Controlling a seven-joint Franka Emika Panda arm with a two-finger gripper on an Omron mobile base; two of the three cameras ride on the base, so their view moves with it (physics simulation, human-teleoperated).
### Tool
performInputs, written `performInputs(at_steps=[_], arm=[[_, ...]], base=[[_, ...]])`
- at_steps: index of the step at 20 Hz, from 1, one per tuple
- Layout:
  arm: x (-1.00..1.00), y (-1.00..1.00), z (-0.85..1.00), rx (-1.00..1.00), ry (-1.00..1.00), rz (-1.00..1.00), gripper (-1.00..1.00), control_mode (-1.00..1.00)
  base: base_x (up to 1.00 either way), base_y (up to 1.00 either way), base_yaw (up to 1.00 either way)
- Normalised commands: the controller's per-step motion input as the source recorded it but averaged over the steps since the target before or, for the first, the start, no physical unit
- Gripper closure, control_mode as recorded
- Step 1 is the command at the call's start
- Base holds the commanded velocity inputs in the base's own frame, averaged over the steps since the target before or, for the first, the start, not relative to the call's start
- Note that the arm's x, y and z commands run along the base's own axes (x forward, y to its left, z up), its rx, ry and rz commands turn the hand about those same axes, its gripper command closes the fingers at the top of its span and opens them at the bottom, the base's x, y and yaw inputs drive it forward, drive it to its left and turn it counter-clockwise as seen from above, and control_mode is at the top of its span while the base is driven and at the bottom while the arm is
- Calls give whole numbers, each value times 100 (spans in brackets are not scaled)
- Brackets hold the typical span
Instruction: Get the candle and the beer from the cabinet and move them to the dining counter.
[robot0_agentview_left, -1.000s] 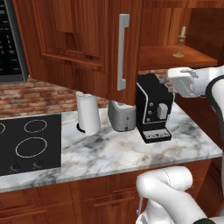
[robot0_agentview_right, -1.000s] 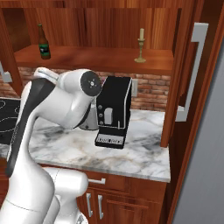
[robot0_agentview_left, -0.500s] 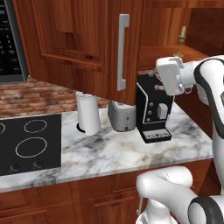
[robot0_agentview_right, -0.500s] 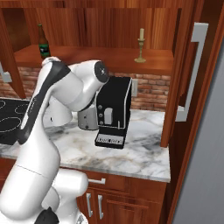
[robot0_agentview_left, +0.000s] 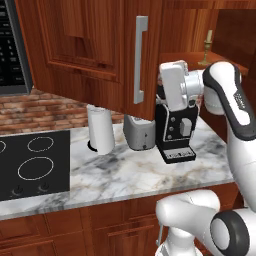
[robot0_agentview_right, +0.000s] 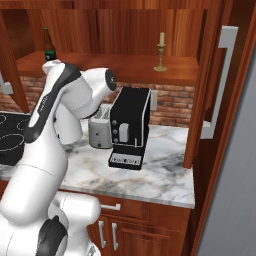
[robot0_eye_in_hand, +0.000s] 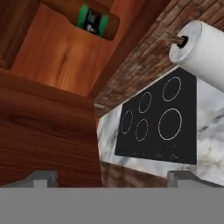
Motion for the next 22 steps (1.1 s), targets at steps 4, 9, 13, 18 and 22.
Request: performInputs(at_steps=[4, 9, 13, 18, 22], arm=[[12, 54, -2, 12, 18, 9, -100, -100], [-8, 60, 0, 10, 15, 11, -100, -100], [-39, 68, 0, 7, 10, 12, -100, -100], [-51, 73, 0, 5, 6, 12, -100, -100], [-65, 74, 0, 3, 1, 11, -100, -100]], base=[[0, 0, 0], [0, 0, 0], [0, 0, 0], [0, 0, 0], [0, 0, 0]])
